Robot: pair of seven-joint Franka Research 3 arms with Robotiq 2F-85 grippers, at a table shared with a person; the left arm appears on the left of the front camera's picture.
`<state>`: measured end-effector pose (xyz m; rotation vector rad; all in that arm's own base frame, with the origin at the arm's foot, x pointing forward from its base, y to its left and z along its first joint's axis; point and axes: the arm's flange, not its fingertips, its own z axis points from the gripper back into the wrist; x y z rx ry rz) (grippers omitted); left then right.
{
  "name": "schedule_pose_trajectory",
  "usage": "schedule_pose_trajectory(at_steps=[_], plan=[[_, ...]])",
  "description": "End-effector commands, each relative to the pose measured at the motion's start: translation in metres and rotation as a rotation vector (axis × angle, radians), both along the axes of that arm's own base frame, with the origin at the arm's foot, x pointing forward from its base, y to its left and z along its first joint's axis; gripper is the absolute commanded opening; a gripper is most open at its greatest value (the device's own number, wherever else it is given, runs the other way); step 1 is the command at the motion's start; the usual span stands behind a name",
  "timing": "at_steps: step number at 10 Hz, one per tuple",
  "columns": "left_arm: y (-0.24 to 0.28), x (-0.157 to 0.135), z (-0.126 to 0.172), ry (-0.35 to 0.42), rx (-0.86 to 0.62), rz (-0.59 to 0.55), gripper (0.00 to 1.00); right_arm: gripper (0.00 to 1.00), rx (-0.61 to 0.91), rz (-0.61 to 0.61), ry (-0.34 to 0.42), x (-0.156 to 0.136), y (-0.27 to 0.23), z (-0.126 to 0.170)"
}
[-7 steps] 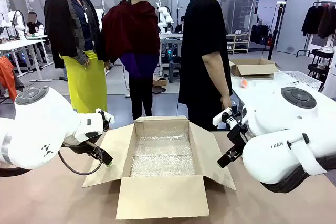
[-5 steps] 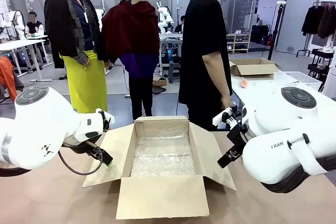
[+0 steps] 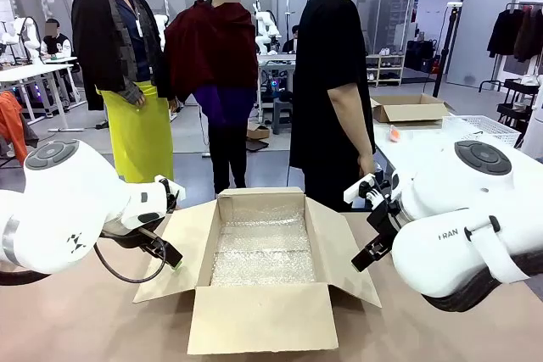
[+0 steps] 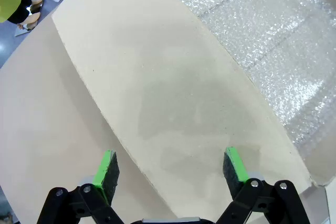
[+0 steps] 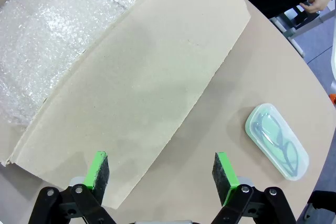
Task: Pack the glasses set securely to prepare it for shipping.
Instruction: Place the Glasses case inside the Package Box.
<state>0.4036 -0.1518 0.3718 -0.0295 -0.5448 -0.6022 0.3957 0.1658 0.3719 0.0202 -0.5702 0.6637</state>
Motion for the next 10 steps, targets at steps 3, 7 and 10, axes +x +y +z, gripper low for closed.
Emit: schedule_pose_trajectory(at_steps=[3, 7, 10], plan=[[0.000, 0.000, 0.000, 0.000, 0.000, 0.001, 1.00, 1.00, 0.001, 0.000, 0.000, 0.000, 0.001, 0.000], [0.018, -0.018, 0.068, 0.077, -0.023, -0.170, 1.00, 1.00, -0.155, 0.126, -0.045, 0.015, -0.036, 0.043], [0.045, -0.037, 0.126, 0.193, -0.002, -0.426, 1.00, 1.00, -0.303, 0.424, -0.002, 0.048, -0.076, 0.082]])
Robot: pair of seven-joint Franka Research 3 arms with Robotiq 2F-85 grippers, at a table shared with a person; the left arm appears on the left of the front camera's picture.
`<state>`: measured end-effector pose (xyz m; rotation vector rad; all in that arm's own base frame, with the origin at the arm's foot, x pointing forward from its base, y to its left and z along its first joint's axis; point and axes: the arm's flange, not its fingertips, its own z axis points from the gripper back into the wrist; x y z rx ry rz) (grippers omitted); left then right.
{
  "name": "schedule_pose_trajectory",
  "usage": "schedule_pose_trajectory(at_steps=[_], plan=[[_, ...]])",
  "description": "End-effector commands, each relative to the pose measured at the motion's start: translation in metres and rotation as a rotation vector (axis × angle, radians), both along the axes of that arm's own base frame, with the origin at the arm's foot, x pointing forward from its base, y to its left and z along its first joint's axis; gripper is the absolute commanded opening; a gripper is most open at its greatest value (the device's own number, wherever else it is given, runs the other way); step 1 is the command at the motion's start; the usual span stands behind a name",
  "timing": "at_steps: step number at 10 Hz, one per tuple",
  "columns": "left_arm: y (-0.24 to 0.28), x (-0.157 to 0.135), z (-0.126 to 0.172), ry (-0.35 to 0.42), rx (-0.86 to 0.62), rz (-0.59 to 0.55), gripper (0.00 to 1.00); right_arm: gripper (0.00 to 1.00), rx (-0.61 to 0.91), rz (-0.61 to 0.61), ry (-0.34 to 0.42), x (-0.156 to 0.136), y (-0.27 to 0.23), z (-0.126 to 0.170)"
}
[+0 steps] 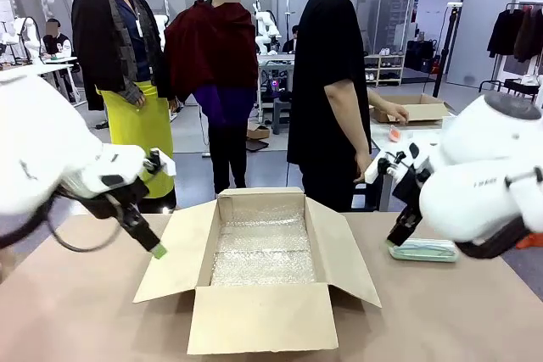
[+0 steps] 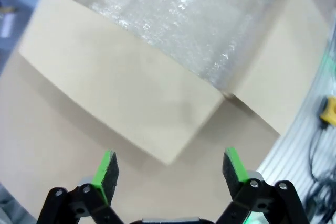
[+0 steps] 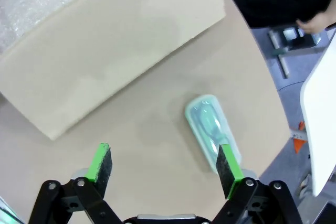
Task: Pack the glasses set securely to prepare it for shipping.
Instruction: Place the Glasses case inside the Package Box.
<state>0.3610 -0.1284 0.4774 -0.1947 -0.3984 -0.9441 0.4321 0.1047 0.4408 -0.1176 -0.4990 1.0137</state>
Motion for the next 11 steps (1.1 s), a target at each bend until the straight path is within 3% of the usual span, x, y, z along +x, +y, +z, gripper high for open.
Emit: schedule_pose_trajectory(at_steps=[1, 2, 4, 6, 7, 8, 9, 11], plan=[[0.034, -0.002, 0.037, 0.065, 0.002, -0.176, 1.00, 1.00, -0.151, 0.192, 0.019, 0.029, -0.032, 0.019], [0.049, -0.013, 0.053, 0.049, -0.005, -0.240, 1.00, 1.00, -0.116, 0.299, 0.055, 0.047, -0.053, 0.024], [0.071, -0.034, 0.076, -0.014, -0.073, -0.274, 1.00, 1.00, -0.225, 0.384, 0.130, 0.069, -0.081, 0.030], [0.083, -0.059, 0.084, -0.070, -0.120, -0.311, 1.00, 1.00, -0.232, 0.405, 0.192, 0.084, -0.087, 0.027], [0.083, -0.062, 0.085, -0.081, -0.130, -0.294, 1.00, 1.00, -0.224, 0.322, 0.121, 0.091, -0.084, 0.026], [0.082, -0.057, 0.085, -0.068, -0.172, -0.201, 1.00, 1.00, -0.234, 0.385, 0.163, 0.073, -0.092, 0.025], [0.083, -0.053, 0.094, -0.077, -0.098, -0.278, 1.00, 1.00, -0.234, 0.385, 0.163, 0.073, -0.092, 0.025], [0.083, -0.053, 0.094, -0.077, -0.098, -0.278, 1.00, 1.00, -0.234, 0.385, 0.163, 0.073, -0.092, 0.025]])
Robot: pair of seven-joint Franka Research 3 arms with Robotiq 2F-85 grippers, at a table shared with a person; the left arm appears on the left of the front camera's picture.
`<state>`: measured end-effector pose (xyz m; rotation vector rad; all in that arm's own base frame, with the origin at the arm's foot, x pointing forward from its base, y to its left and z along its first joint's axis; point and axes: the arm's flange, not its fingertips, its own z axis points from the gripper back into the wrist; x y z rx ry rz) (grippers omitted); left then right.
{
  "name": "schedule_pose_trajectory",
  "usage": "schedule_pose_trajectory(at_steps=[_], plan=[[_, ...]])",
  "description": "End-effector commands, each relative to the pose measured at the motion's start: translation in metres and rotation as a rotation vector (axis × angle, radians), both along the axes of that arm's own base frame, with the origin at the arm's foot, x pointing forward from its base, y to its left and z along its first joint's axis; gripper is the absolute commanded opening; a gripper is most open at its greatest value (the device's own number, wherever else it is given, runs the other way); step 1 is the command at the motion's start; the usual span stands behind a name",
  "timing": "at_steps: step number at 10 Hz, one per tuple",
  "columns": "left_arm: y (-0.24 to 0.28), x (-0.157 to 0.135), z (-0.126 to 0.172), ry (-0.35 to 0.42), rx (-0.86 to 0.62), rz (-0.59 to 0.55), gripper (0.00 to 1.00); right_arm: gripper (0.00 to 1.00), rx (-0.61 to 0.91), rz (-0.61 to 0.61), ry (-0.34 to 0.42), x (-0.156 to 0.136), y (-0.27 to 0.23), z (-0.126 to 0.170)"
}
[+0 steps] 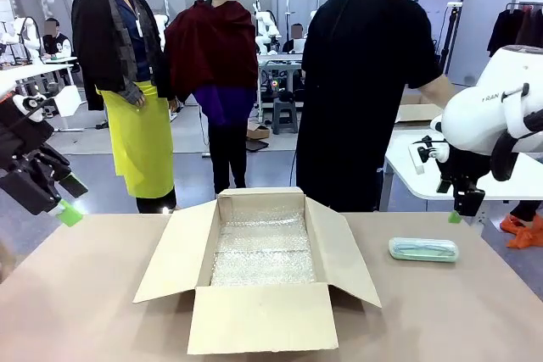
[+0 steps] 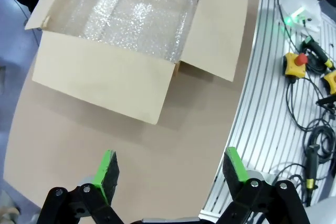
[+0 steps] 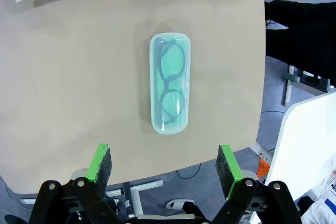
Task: Pack the glasses set securely to prepare it for shipping.
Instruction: Place the Glasses case inside the Package Box.
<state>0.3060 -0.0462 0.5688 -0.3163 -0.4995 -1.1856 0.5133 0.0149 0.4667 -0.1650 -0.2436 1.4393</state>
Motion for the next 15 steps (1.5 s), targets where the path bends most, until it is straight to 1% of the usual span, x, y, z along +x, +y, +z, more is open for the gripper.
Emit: schedule_pose_trajectory(at_steps=[1, 2, 3, 4, 6, 7, 8, 10, 11, 12, 14, 15], plan=[[0.001, 0.002, 0.002, -0.007, 0.010, -0.020, 1.00, 1.00, 0.001, 0.000, 0.002, 0.001, 0.000, -0.001], [0.001, 0.002, 0.002, -0.007, 0.010, -0.020, 1.00, 1.00, 0.037, 0.067, 0.078, 0.018, 0.001, -0.015], [0.001, 0.002, 0.002, -0.007, 0.010, -0.020, 1.00, 1.00, 0.030, 0.043, 0.064, 0.034, 0.001, -0.031], [0.001, 0.002, 0.002, -0.007, 0.010, -0.020, 1.00, 1.00, 0.047, 0.087, 0.108, 0.046, 0.001, -0.049], [0.001, 0.002, 0.002, -0.007, 0.010, -0.020, 1.00, 1.00, 0.050, 0.116, 0.143, 0.058, 0.002, -0.075], [0.001, 0.002, 0.002, -0.007, 0.010, -0.020, 1.00, 1.00, 0.039, 0.106, 0.155, 0.064, 0.003, -0.088], [0.001, 0.002, 0.002, -0.007, 0.010, -0.020, 1.00, 1.00, 0.034, 0.087, 0.192, 0.071, 0.004, -0.105], [0.001, 0.002, 0.002, -0.007, 0.010, -0.020, 1.00, 1.00, 0.064, 0.083, 0.232, 0.079, 0.001, -0.123], [0.001, 0.002, 0.002, -0.007, 0.010, -0.020, 1.00, 1.00, 0.054, 0.062, 0.219, 0.082, -0.001, -0.128], [0.001, 0.002, 0.002, -0.007, 0.010, -0.020, 1.00, 1.00, 0.053, 0.048, 0.233, 0.086, -0.002, -0.134], [0.001, 0.002, 0.002, -0.007, 0.010, -0.020, 1.00, 1.00, 0.055, 0.054, 0.195, 0.091, -0.001, -0.145], [0.001, 0.002, 0.002, -0.007, 0.010, -0.020, 1.00, 1.00, 0.048, 0.058, 0.193, 0.093, -0.001, -0.151]])
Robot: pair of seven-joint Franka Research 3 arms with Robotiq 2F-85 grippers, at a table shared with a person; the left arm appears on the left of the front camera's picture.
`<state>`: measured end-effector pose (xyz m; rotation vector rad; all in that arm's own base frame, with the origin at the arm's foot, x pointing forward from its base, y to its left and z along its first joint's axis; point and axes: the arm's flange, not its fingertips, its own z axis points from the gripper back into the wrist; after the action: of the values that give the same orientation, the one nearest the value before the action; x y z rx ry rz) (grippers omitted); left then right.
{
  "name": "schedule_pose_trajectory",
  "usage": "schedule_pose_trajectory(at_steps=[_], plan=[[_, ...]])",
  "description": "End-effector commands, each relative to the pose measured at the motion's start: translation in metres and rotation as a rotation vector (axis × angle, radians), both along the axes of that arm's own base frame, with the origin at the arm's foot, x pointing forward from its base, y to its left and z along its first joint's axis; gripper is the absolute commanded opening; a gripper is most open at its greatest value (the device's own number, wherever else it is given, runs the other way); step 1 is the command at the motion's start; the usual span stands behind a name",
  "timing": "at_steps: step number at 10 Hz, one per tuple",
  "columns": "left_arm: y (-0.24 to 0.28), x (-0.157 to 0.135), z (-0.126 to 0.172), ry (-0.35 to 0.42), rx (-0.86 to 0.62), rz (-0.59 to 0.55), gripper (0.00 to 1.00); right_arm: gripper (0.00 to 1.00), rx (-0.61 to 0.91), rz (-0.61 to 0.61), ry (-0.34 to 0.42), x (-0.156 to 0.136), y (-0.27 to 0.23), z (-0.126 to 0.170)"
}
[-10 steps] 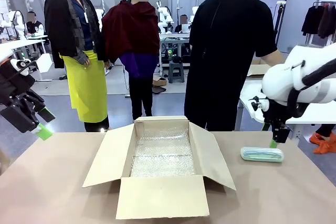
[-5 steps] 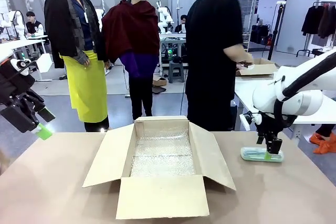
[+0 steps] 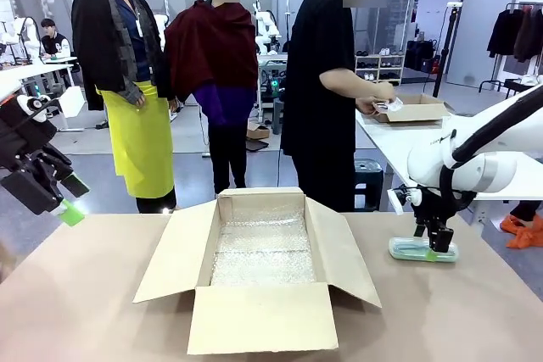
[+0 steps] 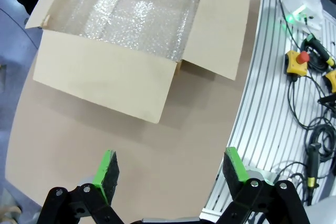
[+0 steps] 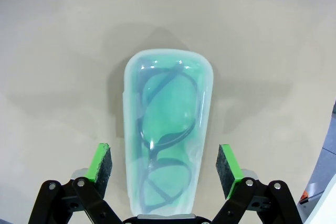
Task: Pack the glasses set securely to prepare it for shipping.
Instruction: Place the Glasses case inside the Package Box.
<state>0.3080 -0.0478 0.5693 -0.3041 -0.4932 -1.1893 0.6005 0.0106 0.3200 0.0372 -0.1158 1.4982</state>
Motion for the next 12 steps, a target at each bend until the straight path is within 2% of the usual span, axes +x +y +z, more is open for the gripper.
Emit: schedule_pose_trajectory(at_steps=[1, 4, 5, 6, 7, 8, 9, 10, 12], plan=[[0.003, 0.000, 0.002, -0.005, -0.003, -0.020, 1.00, 1.00, -0.001, -0.013, -0.022, 0.008, 0.004, -0.010], [0.003, 0.000, 0.002, -0.005, -0.003, -0.020, 1.00, 0.97, 0.014, -0.026, -0.032, 0.012, 0.007, -0.017], [0.003, 0.000, 0.002, -0.005, -0.003, -0.020, 1.00, 0.82, 0.011, -0.023, -0.026, 0.011, 0.006, -0.015], [0.003, 0.000, 0.002, -0.005, -0.003, -0.020, 1.00, 0.78, 0.002, -0.023, -0.024, 0.010, 0.005, -0.014], [0.003, 0.000, 0.002, -0.005, -0.003, -0.020, 1.00, 0.63, 0.000, -0.020, -0.018, 0.009, 0.005, -0.016], [0.003, 0.000, 0.002, -0.005, -0.003, -0.020, 1.00, 0.59, -0.011, -0.020, -0.021, 0.009, 0.006, -0.016], [0.003, 0.000, 0.002, -0.005, -0.003, -0.020, 1.00, 0.43, -0.004, -0.024, -0.021, 0.009, 0.007, -0.014], [0.003, 0.000, 0.002, -0.005, -0.003, -0.020, 1.00, 0.39, 0.012, -0.038, -0.016, 0.009, 0.007, -0.008], [0.003, 0.000, 0.002, -0.005, -0.003, -0.020, 1.00, 0.39, -0.014, -0.048, 0.027, 0.003, 0.013, 0.018]])
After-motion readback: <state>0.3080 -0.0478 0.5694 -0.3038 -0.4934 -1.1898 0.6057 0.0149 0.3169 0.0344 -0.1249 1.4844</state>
